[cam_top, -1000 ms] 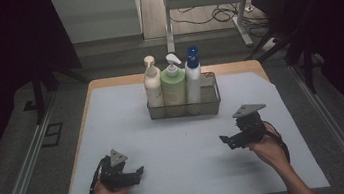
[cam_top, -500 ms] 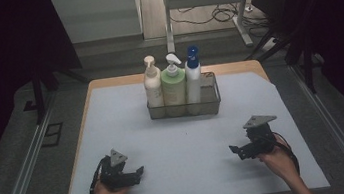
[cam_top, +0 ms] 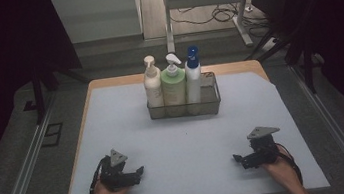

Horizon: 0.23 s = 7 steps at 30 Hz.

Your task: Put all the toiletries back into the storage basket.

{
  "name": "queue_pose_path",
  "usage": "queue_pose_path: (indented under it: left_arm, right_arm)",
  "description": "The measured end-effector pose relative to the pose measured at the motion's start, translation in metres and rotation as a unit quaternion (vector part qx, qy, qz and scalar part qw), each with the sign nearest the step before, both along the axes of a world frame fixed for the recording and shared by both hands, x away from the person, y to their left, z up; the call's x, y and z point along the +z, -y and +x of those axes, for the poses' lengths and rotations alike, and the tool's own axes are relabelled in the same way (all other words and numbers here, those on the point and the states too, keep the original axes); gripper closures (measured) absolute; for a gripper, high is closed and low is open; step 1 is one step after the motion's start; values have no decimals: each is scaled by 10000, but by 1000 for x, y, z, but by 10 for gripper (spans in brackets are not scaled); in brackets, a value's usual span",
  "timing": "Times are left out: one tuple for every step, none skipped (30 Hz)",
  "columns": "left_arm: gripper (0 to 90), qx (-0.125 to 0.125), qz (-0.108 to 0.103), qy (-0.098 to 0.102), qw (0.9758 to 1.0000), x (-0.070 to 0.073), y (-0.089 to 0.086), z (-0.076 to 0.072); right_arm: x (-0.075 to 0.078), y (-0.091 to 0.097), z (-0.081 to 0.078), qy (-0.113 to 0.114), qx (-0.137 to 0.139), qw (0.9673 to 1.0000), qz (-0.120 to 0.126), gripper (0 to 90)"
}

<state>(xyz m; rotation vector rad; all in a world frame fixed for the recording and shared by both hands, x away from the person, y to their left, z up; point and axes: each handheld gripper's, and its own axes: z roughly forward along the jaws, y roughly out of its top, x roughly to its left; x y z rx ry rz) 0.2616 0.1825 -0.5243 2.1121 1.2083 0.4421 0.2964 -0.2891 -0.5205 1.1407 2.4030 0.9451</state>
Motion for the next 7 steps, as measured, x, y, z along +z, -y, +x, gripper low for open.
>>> queue_pose_path:
  left_arm:
    - [121, -1, 3, 0, 10000, 0, 0, 0]
    - [121, -2, 2, -2, 10000, 0, 0, 0]
    - [121, -2, 1, -2, 10000, 0, 0, 0]
    - [121, -3, 4, -4, 10000, 0, 0, 0]
    - [121, -6, 12, -4, 10000, 0, 0, 0]
    - [121, -1, 7, -8, 10000, 0, 0, 0]
    - [121, -7, 14, -7, 10000, 0, 0, 0]
  right_arm:
    - [0, 1, 0, 2, -7, 10000, 42, 0]
    - [0, 1, -1, 1, -17, 10000, 30, 0]
    - [0, 1, -1, 13, -11, 10000, 15, 0]
    - [-1, 1, -1, 22, -6, 10000, 2, 0]
    - [-1, 1, -1, 18, -5, 10000, 10, 0]
    - [-1, 1, -1, 21, -8, 10000, 15, 0]
    - [-1, 1, -1, 16, -12, 10000, 19, 0]
